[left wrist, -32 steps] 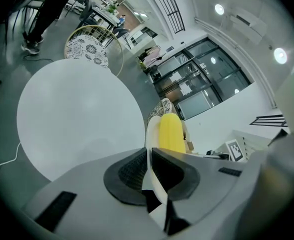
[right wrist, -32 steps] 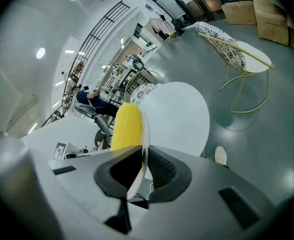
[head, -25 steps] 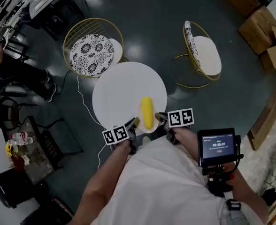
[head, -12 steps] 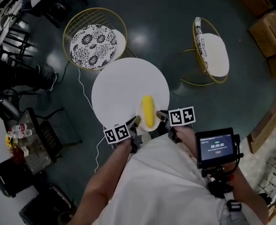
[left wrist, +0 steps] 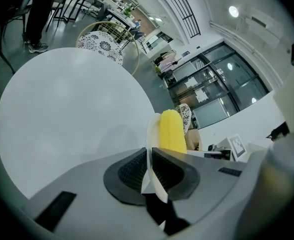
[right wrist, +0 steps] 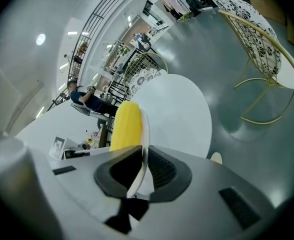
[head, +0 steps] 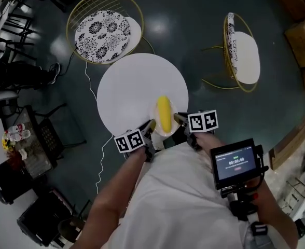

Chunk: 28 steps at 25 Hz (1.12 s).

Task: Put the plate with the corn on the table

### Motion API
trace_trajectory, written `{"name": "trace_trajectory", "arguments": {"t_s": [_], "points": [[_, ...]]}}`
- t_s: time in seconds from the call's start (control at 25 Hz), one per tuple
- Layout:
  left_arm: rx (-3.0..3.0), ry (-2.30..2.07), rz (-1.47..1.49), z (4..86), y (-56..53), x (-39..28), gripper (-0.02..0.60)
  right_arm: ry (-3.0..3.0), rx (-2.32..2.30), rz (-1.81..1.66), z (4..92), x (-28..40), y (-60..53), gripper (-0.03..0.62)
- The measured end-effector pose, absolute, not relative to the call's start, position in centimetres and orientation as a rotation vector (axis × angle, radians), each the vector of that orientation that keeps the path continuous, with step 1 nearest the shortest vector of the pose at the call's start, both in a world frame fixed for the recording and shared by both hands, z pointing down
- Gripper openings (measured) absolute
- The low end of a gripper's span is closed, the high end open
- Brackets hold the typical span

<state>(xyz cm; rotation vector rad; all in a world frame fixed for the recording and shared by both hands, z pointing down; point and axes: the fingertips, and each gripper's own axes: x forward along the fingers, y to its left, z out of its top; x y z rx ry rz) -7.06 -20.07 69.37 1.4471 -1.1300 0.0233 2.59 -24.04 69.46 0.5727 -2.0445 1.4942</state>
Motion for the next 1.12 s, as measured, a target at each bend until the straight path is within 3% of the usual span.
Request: {"name": "trace_trajectory", "arguments": {"t_s": [1.12], "points": [[1.282, -1.338, -0.054, 76.5, -27.8, -10.6, 0.035, -2.035, 0.33, 1.352, 76.4, -1.9, -34.0, 0.044]]}}
